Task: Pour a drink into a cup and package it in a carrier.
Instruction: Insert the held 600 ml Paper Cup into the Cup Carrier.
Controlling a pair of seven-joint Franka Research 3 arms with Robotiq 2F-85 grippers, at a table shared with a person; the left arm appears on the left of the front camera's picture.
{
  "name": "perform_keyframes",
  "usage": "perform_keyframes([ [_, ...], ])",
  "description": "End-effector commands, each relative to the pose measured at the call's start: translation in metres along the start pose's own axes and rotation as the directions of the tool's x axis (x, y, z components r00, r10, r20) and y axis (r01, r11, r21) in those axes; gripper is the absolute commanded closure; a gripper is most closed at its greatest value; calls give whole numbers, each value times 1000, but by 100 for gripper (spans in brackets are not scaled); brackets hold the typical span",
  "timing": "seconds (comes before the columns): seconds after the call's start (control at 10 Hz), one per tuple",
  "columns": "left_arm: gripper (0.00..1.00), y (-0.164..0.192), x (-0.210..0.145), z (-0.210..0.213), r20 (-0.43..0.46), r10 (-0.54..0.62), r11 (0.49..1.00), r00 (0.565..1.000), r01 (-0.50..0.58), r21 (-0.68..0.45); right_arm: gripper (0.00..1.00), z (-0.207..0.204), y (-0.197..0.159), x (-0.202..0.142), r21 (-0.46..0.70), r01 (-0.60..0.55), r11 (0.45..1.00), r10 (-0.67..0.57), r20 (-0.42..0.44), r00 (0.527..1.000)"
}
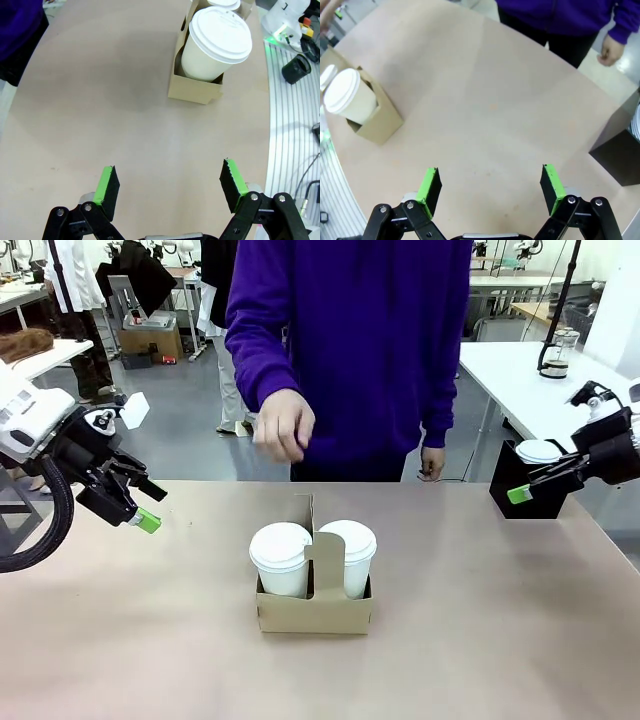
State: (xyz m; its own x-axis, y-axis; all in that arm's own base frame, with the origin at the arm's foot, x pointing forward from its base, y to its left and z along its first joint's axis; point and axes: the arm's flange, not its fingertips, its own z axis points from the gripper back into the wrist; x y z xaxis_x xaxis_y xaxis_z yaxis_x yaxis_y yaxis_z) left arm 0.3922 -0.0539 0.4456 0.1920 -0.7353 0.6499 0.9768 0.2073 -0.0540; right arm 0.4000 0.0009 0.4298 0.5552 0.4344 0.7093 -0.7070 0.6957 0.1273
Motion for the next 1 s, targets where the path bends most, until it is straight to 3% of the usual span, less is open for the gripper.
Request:
perform_keyframes([
  [0.0,0,0,0,0,22,-2,1000,1000,3,-7,0,0,0,-2,8,-1,1000,1,-7,1000],
  [0.9,0,0,0,0,22,-2,1000,1000,3,-7,0,0,0,-2,8,-1,1000,1,-7,1000],
])
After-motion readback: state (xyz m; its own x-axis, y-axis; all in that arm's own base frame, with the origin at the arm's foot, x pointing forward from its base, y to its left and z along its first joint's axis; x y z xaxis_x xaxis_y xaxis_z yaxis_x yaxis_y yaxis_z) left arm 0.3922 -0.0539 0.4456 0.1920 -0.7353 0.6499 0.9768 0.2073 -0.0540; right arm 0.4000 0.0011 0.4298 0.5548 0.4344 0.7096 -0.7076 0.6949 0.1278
